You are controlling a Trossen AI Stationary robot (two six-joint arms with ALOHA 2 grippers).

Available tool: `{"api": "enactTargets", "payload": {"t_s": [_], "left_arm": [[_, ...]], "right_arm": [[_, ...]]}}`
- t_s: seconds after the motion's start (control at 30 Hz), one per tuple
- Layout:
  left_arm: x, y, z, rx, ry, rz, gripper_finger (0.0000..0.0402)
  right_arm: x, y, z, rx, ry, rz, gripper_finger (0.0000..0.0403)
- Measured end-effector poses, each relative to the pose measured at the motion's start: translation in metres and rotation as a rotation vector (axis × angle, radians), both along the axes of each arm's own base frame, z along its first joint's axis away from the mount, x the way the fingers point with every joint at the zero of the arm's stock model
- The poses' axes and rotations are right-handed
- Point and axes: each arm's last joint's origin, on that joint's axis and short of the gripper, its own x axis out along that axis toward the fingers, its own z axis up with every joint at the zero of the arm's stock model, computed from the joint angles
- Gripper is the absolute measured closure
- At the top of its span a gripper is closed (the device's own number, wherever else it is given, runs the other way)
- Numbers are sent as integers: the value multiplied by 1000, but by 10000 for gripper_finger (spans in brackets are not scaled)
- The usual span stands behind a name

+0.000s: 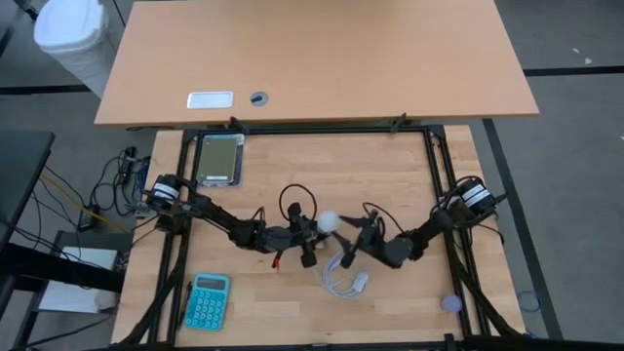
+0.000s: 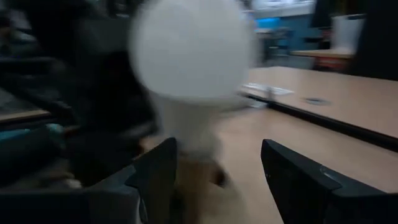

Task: Screw lightbulb
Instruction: Remove the lightbulb from the desk lamp

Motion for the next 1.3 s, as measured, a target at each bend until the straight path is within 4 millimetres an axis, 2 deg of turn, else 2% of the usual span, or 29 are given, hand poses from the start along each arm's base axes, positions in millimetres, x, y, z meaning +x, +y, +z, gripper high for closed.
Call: {"api": "enactTargets", "payload": {"t_s": [0.2, 0.27, 0.37, 0.57, 0.73, 0.9, 1.07, 1.17, 1.3], "left_arm": [[-1, -3, 0, 6, -4, -3, 213], [0, -2, 0, 8, -1, 4, 213], [0, -2, 0, 8, -4, 5, 213], [-1, -2, 0, 3, -2, 5, 213], [-1, -2, 0, 2, -4, 7, 213], [-1, -1, -1, 5, 3, 19, 213], [-1, -3, 1, 2, -10, 6, 213], [-1, -2, 0, 7, -2, 7, 213], [-1, -2, 1, 8, -5, 9, 213]], "right_arm": [[-30, 11, -10, 40, -3, -233, 172], [-31, 16, -9, 48, -15, -136, 172], [-17, 15, -4, 50, -30, 79, 172], [7, 2, 4, 23, -34, 152, 172], [15, -8, 6, 11, -31, 129, 172], [4, -8, -1, 4, 0, 60, 172], [-32, 0, -17, 20, 29, -139, 172], [-39, 5, -14, 68, -34, -23, 172], [-21, 5, -6, 50, -45, 108, 172]]}}
